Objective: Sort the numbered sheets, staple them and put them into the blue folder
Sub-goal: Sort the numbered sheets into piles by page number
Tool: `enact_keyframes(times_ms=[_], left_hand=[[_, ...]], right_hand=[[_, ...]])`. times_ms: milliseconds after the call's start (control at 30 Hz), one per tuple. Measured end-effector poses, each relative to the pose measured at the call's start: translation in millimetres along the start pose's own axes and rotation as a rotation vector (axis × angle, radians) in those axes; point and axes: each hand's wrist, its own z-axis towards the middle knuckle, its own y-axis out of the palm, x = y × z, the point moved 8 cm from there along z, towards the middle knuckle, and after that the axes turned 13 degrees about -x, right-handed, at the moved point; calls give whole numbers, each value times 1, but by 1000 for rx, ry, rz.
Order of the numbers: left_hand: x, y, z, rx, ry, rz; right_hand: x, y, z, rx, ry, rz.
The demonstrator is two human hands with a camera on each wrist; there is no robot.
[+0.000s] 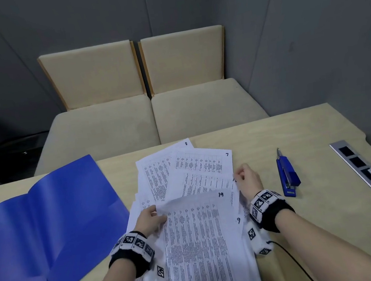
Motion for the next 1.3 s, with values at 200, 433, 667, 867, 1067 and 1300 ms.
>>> enact_keyframes(times_ms=[200, 433, 667, 867, 1067, 1300], left_hand=[[-7, -16, -9, 51, 9, -76], [-18, -20, -15, 111, -5, -106], [-20, -29, -11, 123, -9, -145], [-14, -26, -16, 112, -7, -192], [-2, -22, -24, 102, -14, -239], [-9, -18, -17, 76, -26, -299]], right_hand=[[27, 36, -9, -198, 187, 294], [-37, -33, -19, -5, -38, 849], [-63, -135, -15, 285, -225, 1218], [-17, -90, -18, 206, 66, 893], [16, 20, -47, -163, 335, 520], [22, 76, -43, -255, 409, 214]])
